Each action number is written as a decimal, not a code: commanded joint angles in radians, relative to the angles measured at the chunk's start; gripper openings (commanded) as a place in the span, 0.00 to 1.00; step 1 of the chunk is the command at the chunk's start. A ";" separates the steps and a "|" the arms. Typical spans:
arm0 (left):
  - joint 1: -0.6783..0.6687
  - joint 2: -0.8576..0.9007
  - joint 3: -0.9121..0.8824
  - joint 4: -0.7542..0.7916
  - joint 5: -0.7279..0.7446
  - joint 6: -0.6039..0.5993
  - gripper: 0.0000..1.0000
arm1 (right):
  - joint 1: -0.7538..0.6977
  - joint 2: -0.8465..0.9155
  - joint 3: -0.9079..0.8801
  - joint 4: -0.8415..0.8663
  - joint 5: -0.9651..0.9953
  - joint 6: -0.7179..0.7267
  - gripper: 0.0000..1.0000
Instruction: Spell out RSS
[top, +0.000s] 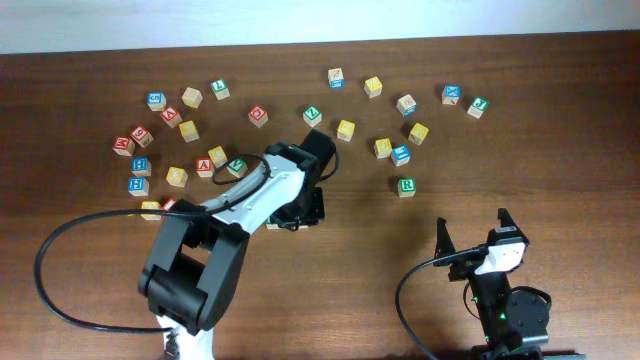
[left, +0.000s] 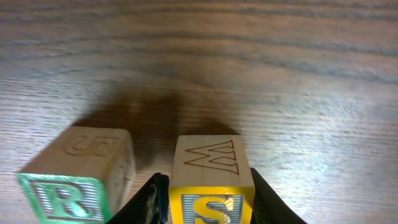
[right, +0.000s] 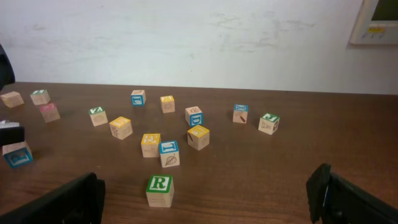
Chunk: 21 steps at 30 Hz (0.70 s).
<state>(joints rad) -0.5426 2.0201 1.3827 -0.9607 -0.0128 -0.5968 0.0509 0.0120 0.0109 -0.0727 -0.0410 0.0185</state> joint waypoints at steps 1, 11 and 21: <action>0.035 0.009 -0.008 0.009 -0.021 0.029 0.33 | -0.006 -0.006 -0.005 -0.006 0.008 -0.004 0.98; 0.035 0.009 -0.007 0.028 -0.006 0.075 0.37 | -0.006 -0.006 -0.005 -0.006 0.008 -0.003 0.98; 0.035 0.008 0.153 -0.085 -0.005 0.075 0.48 | -0.006 -0.006 -0.005 -0.006 0.008 -0.004 0.98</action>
<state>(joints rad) -0.5091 2.0205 1.4559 -1.0126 -0.0185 -0.5346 0.0509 0.0120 0.0109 -0.0727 -0.0410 0.0181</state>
